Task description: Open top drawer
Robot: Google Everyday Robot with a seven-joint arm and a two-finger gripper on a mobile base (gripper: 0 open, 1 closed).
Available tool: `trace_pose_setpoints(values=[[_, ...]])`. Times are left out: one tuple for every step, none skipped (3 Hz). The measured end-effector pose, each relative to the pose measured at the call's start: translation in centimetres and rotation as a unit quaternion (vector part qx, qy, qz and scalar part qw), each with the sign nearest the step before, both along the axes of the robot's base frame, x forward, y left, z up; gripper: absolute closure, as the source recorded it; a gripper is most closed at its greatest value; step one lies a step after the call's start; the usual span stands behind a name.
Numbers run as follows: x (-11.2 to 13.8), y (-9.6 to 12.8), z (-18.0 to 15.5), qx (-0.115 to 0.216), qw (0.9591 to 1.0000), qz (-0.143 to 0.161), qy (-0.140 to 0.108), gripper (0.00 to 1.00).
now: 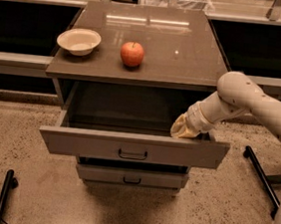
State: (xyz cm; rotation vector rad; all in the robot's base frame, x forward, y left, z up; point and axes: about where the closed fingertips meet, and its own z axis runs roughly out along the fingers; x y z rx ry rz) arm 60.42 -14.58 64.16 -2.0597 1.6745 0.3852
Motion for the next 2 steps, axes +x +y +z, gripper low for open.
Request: trace_pose_setpoints(values=[[-1.6,0.0,-0.8,0.000,0.9995,0.014,0.026,1.00],[-4.5,0.7,0.2,0.024,0.9976,0.031,0.056,1.00]])
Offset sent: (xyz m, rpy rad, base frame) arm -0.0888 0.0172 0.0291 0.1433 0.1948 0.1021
